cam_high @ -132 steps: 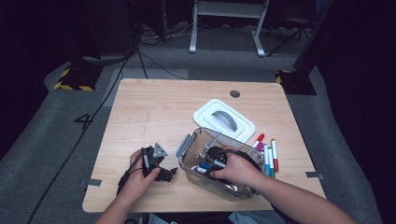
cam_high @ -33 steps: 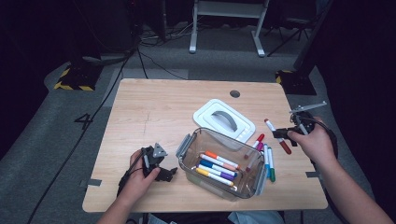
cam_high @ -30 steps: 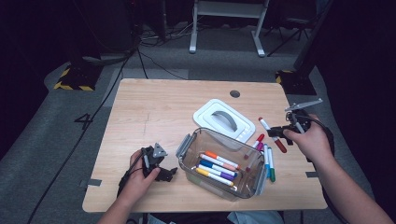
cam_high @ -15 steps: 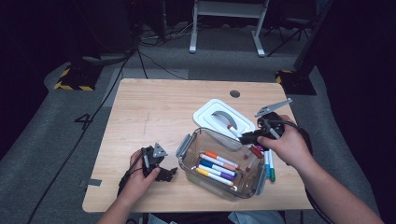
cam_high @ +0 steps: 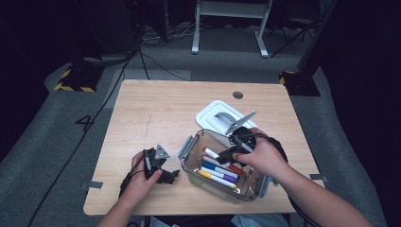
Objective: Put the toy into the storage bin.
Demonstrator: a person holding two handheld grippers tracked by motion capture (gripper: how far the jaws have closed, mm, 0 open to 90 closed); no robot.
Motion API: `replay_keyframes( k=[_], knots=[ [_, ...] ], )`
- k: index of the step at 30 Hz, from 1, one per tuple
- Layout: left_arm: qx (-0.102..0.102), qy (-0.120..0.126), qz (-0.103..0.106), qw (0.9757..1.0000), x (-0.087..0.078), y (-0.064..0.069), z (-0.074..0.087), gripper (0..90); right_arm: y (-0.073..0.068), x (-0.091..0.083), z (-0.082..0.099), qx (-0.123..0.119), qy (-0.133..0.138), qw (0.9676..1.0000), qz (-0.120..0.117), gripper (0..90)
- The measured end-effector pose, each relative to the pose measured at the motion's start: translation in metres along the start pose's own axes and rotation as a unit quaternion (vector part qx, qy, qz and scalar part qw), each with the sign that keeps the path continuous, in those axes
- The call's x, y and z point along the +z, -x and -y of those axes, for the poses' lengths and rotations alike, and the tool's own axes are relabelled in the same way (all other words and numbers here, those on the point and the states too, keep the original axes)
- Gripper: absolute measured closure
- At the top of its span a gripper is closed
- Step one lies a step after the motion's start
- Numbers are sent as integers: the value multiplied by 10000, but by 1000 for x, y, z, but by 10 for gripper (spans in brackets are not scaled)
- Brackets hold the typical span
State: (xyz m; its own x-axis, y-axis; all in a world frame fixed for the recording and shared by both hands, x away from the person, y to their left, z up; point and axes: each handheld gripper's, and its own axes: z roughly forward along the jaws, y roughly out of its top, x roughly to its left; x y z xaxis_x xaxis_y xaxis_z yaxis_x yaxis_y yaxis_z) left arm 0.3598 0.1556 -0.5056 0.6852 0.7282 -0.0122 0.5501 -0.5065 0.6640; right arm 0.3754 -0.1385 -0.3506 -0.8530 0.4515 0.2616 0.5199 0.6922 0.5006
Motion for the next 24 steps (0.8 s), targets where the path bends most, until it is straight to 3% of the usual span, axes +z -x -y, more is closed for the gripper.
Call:
replay_keyframes(
  k=[7, 10, 14, 24],
  knots=[
    [-41, -8, 56, 10000, 1, 0, 0, 0, -8, 35, -1, -97, -464, 9985, -268, 770],
    [-7, -10, 45, 10000, 0, 0, 0, 0, -9, 42, -1, -121, -583, 9978, -288, 771],
    [-9, -7, 45, 10000, 1, 0, 0, 0, -9, 63, 0, -102, -891, 9951, -410, 770],
    [-37, -16, 55, 10000, 0, 0, 0, 0, -5, 89, 5, -81, -1265, 9909, -452, 770]
  ],
)
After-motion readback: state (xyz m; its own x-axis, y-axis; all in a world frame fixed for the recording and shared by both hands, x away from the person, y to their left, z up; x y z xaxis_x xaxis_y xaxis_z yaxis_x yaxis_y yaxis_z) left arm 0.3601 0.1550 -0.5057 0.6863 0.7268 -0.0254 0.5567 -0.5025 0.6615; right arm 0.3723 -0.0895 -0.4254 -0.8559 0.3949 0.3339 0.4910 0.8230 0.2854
